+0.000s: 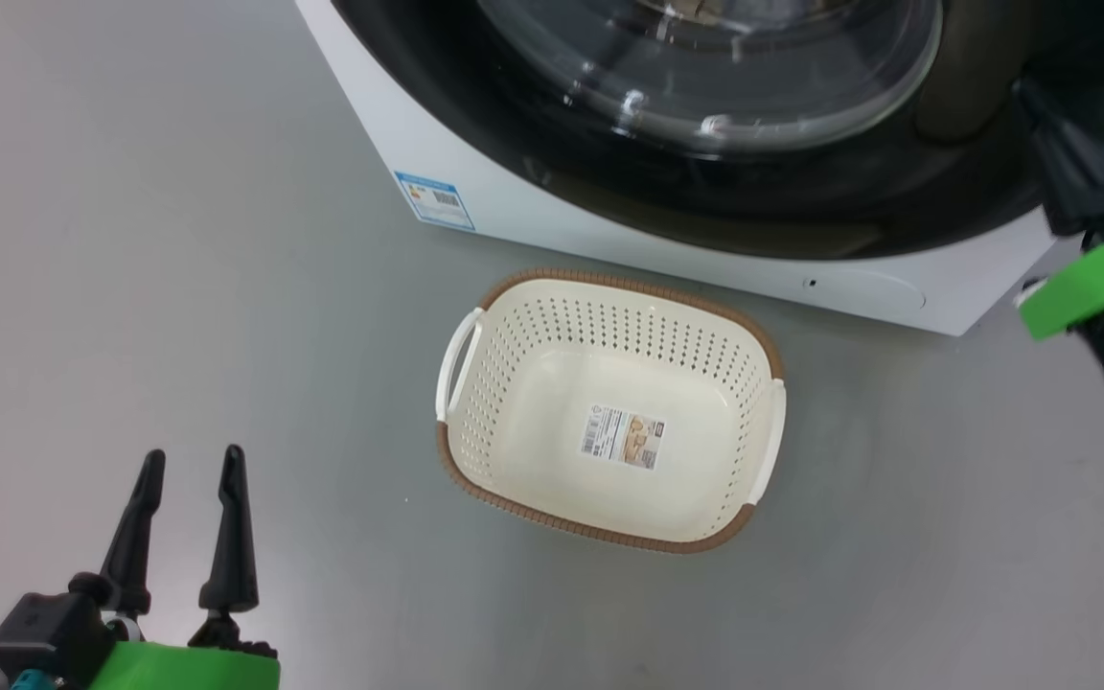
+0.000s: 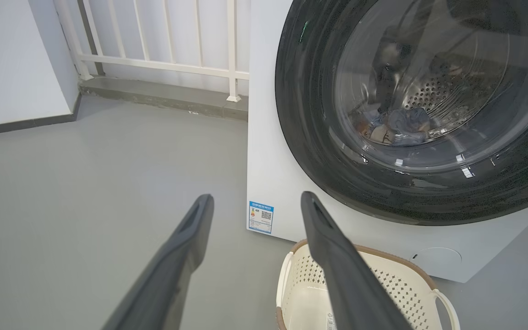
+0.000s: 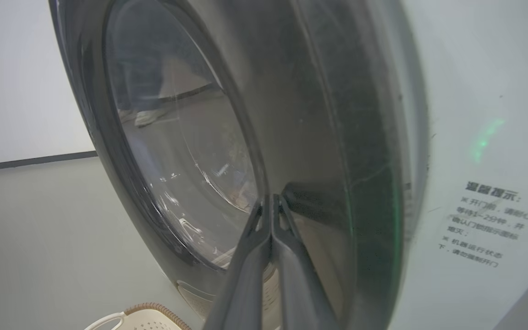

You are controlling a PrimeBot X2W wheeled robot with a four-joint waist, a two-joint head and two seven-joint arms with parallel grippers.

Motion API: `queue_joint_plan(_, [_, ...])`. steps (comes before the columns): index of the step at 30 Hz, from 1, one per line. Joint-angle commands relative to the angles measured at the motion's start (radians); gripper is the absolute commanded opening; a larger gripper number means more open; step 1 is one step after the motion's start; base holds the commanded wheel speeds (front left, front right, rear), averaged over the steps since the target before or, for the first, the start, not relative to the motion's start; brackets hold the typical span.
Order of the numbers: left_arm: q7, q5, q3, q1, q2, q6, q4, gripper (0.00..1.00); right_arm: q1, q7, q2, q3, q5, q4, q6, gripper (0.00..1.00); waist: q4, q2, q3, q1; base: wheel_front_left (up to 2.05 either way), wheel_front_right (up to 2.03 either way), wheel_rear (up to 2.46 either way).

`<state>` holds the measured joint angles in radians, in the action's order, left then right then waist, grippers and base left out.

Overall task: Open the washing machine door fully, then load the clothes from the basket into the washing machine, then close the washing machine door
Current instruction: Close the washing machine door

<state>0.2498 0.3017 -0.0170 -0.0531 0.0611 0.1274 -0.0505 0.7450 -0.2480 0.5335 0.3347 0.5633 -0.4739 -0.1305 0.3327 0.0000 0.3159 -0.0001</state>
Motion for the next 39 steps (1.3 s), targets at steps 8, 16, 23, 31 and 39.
queue_joint_plan(8, [0.012, 0.005, 0.036, -0.043, 0.013, 0.003, 0.022, 1.00, 0.121, 0.012, 0.024, -0.006, -0.013, -0.070, 0.000, 0.00, 0.005, 0.0000, 0.038, 0.0001, 0.00, 0.00, 0.00])
queue_joint_plan(16, [0.012, 0.000, 0.033, -0.050, 0.012, 0.003, 0.014, 1.00, 0.195, 0.020, 0.025, -0.017, -0.029, -0.144, 0.000, 0.00, 0.009, 0.0000, 0.032, 0.0001, 0.00, 0.00, 0.00])
queue_joint_plan(23, [0.012, -0.004, 0.034, -0.040, 0.011, 0.003, 0.009, 1.00, 0.170, 0.008, 0.007, -0.012, -0.026, -0.173, 0.000, 0.00, 0.008, 0.0000, 0.005, 0.0001, 0.00, 0.00, 0.00])
queue_joint_plan(31, [0.012, -0.005, 0.032, -0.026, 0.016, 0.003, 0.005, 1.00, 0.120, -0.004, -0.012, 0.016, -0.033, -0.173, 0.000, 0.34, -0.003, 0.0000, -0.045, 0.0001, 0.00, 0.00, 0.00])
queue_joint_plan(39, [0.012, -0.007, 0.030, -0.001, 0.032, 0.003, 0.009, 1.00, 0.037, -0.010, -0.047, 0.028, -0.035, -0.145, 0.000, 1.00, -0.033, 0.0000, -0.120, 0.0001, 0.00, 0.00, 0.00])
